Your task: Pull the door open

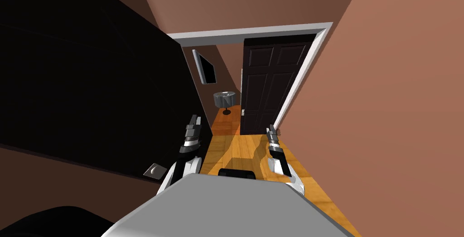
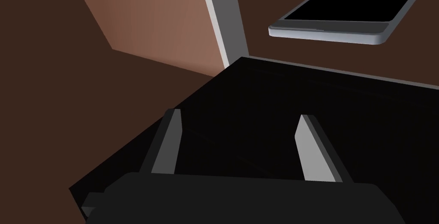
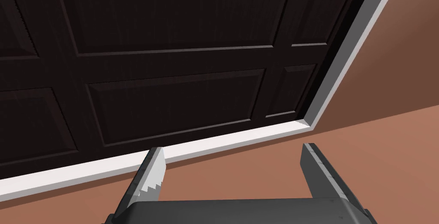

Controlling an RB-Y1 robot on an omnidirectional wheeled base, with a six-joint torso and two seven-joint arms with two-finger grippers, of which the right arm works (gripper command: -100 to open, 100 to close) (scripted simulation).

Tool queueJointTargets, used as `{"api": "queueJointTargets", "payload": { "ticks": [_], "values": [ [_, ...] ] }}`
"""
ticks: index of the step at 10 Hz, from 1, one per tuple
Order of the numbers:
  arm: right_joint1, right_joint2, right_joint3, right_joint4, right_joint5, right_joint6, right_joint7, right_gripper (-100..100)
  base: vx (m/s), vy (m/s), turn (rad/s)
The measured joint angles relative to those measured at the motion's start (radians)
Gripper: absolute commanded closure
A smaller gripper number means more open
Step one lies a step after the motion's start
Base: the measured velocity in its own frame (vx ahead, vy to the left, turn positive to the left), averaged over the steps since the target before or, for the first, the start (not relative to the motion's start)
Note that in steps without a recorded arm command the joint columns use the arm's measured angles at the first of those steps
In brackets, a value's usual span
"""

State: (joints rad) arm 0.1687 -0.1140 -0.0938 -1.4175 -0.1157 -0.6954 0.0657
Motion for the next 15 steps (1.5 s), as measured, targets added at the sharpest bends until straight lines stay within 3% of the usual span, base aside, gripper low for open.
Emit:
{"api": "queueJointTargets", "payload": {
  "ticks": [4,7,15],
  "values": [
    [-0.035,-0.004,-0.005,0.089,-0.004,-0.008,-0.009,-100,0.084,0.008,0.075],
    [-0.077,-0.006,-0.010,0.189,-0.008,-0.027,-0.016,-100,0.100,0.003,0.113],
    [-0.164,-0.014,-0.023,0.404,-0.019,-0.050,-0.037,-100,0.110,-0.003,0.091]
  ]
}}
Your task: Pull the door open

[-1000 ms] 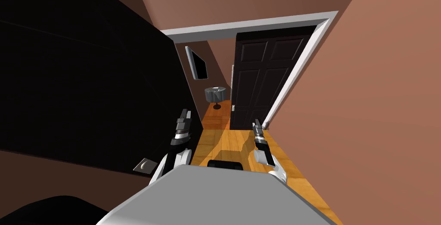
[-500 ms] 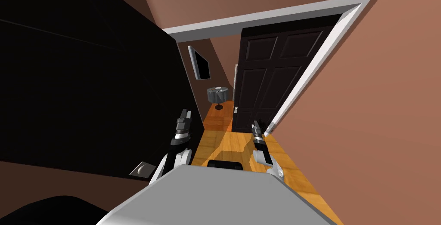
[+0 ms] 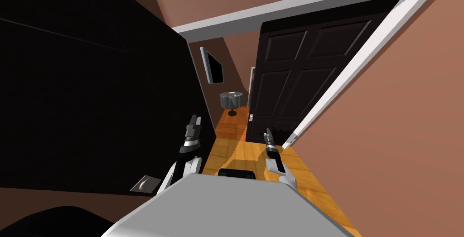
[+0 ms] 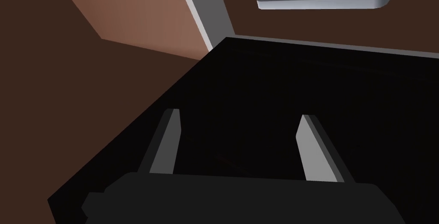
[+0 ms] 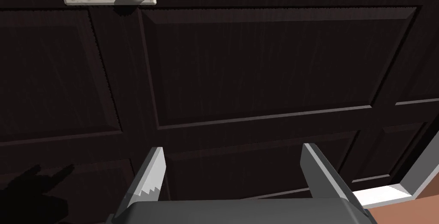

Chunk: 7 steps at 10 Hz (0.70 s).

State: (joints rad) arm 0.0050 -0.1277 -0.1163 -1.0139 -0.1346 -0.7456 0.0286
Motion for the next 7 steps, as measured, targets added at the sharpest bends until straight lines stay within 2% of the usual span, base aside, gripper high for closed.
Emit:
{"api": "queueJointTargets", "payload": {
  "ticks": [1,7],
  "values": [
    [-0.014,-0.003,-0.002,0.037,-0.002,-0.009,-0.004,-100,0.093,-0.004,0.092],
    [-0.058,-0.002,-0.008,0.158,-0.007,-0.021,-0.015,-100,0.095,-0.014,0.081]
  ]
}}
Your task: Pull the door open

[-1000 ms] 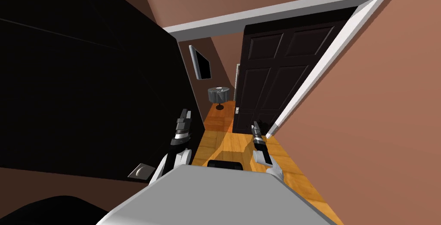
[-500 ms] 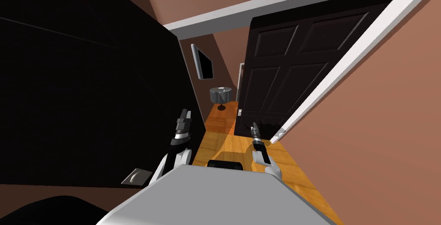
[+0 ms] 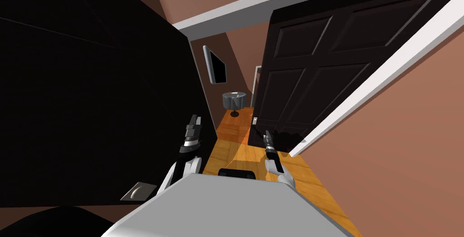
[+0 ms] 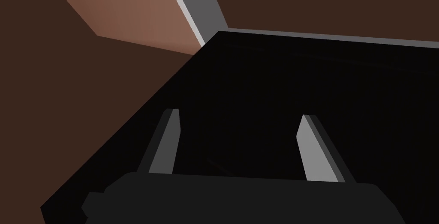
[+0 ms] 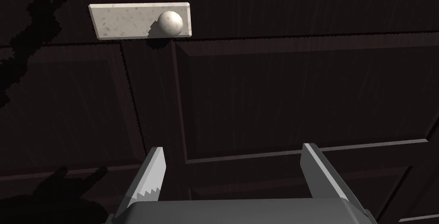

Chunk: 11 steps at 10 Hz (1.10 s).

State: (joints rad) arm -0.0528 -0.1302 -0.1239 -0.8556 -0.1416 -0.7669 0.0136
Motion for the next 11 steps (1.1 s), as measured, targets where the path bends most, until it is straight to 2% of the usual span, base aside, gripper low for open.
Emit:
{"api": "queueJointTargets", "payload": {
  "ticks": [2,4,6,11],
  "values": [
    [-0.014,-0.002,-0.002,0.033,-0.002,-0.003,-0.003,-100,0.056,-0.009,0.034],
    [-0.034,-0.003,-0.004,0.082,-0.003,-0.017,-0.007,-100,0.089,-0.018,0.097],
    [-0.037,-0.001,-0.005,0.101,-0.004,-0.015,-0.009,-100,0.067,-0.015,0.032],
    [-0.075,-0.006,-0.010,0.189,-0.009,-0.029,-0.019,-100,0.069,-0.013,0.057]
  ]
}}
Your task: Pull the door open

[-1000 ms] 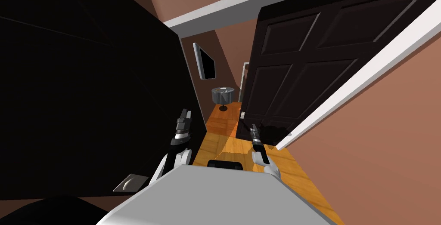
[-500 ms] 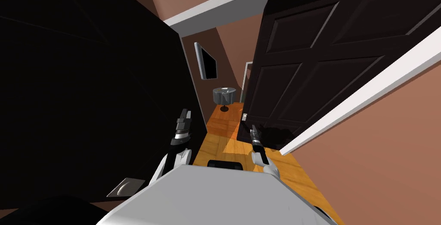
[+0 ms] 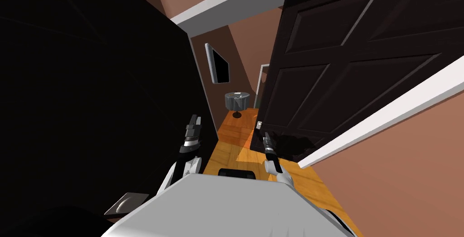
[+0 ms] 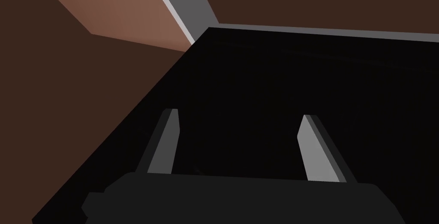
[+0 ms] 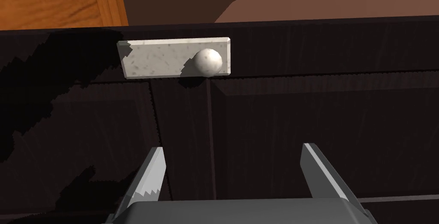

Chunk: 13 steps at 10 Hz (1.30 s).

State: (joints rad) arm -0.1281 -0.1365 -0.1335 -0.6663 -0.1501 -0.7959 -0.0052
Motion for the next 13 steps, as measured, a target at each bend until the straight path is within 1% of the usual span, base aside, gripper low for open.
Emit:
{"api": "queueJointTargets", "payload": {
  "ticks": [3,4,5,6,8,9,10,11,12,13],
  "values": [
    [-0.023,0.000,-0.003,0.065,-0.002,-0.013,-0.005,-100,0.074,-0.027,0.050],
    [-0.024,-0.001,-0.003,0.067,-0.003,-0.014,-0.006,-100,0.133,0.017,0.106],
    [-0.023,-0.013,-0.005,0.080,-0.005,-0.022,-0.015,-100,0.202,-0.016,0.085],
    [-0.020,-0.019,-0.009,0.081,-0.007,-0.024,-0.022,-100,0.191,-0.014,0.064],
    [-0.016,-0.034,-0.017,0.099,-0.013,-0.038,-0.034,-100,0.190,0.007,0.112],
    [-0.013,-0.048,-0.021,0.107,-0.016,-0.044,-0.045,-100,0.184,-0.014,0.085],
    [0.004,-0.060,-0.024,0.085,-0.019,-0.036,-0.055,-100,0.194,-0.036,0.086],
    [0.016,-0.070,-0.027,0.083,-0.022,-0.038,-0.065,-100,0.200,-0.011,0.095],
    [0.012,-0.080,-0.032,0.097,-0.025,-0.045,-0.073,-100,0.212,-0.003,0.057],
    [0.026,-0.086,-0.035,0.082,-0.027,-0.040,-0.078,-100,0.067,0.008,-0.036]
  ]
}}
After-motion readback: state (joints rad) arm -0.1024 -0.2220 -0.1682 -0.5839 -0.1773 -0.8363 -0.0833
